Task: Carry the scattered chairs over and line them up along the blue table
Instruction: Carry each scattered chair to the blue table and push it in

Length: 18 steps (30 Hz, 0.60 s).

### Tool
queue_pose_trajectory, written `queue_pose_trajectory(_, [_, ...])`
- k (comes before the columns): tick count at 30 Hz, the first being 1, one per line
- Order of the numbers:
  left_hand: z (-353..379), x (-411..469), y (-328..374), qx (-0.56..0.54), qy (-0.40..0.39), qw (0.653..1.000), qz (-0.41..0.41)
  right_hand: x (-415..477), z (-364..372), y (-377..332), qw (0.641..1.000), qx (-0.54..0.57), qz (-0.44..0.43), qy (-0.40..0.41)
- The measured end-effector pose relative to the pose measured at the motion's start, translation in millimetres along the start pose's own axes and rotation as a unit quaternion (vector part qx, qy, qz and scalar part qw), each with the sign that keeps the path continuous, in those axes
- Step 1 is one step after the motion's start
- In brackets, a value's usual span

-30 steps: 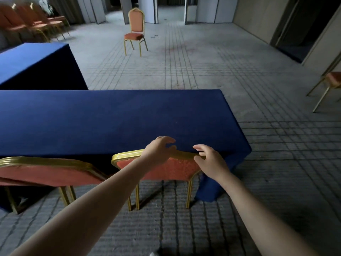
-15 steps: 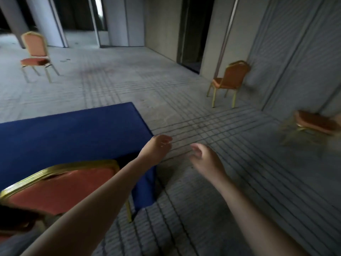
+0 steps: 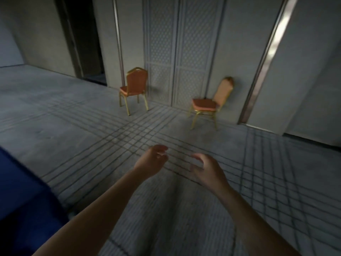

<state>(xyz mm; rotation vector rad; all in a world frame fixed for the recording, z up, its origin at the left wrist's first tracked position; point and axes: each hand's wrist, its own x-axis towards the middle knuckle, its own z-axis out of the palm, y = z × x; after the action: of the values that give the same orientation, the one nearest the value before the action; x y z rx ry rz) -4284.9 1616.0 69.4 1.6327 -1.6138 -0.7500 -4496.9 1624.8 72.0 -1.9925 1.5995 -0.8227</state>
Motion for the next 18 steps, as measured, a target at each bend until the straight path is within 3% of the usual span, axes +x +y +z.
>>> queue_pose_trajectory(18, [119,331,77,0.039,-0.142,0.985,0.091,259,-81,129,0.99,-0.041,0.097,0.098])
